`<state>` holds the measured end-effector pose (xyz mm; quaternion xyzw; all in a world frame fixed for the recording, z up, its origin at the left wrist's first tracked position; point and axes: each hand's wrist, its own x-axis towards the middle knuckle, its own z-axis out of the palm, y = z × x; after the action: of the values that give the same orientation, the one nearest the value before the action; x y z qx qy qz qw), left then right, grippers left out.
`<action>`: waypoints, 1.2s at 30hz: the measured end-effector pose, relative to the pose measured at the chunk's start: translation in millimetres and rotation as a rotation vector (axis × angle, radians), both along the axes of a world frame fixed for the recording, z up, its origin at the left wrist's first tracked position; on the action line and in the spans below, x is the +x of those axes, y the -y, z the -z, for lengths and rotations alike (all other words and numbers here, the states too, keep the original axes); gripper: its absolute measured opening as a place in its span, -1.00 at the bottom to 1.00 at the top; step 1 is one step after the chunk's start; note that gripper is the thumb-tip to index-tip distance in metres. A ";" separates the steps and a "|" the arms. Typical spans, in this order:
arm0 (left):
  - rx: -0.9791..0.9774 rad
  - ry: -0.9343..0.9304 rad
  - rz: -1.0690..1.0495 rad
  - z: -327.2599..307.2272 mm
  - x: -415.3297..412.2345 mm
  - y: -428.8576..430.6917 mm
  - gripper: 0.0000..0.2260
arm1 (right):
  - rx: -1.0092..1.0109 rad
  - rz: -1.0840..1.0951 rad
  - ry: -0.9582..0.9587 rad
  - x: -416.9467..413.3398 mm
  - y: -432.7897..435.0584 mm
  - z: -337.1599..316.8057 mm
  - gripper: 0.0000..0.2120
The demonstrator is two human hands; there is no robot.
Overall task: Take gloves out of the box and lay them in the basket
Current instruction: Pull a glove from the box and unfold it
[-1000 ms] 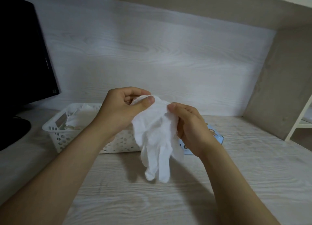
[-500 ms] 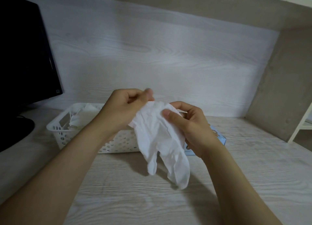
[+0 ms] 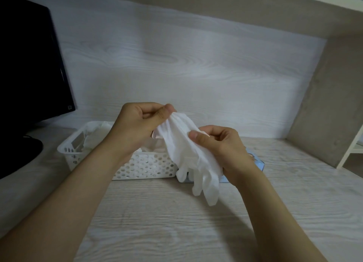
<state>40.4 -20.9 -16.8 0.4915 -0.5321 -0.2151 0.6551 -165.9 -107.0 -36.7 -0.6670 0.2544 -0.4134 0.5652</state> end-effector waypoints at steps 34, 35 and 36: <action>-0.008 -0.190 -0.320 -6.0 43.7 -6.0 -0.87 | 0.037 -0.078 -0.142 58.6 6.6 -40.6 -0.81; 0.010 -0.206 -0.354 -4.7 48.7 -6.6 -0.85 | 0.034 -0.021 -0.183 63.1 8.6 -41.4 -0.77; 0.035 -0.220 -0.363 -3.1 52.8 -6.1 -0.84 | 0.019 0.064 -0.226 66.9 10.8 -41.9 -0.69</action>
<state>93.2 -14.7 -13.7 0.5641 -0.3565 -0.1550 0.7285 -99.0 -117.7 5.2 -0.6955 0.3416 -0.3507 0.5259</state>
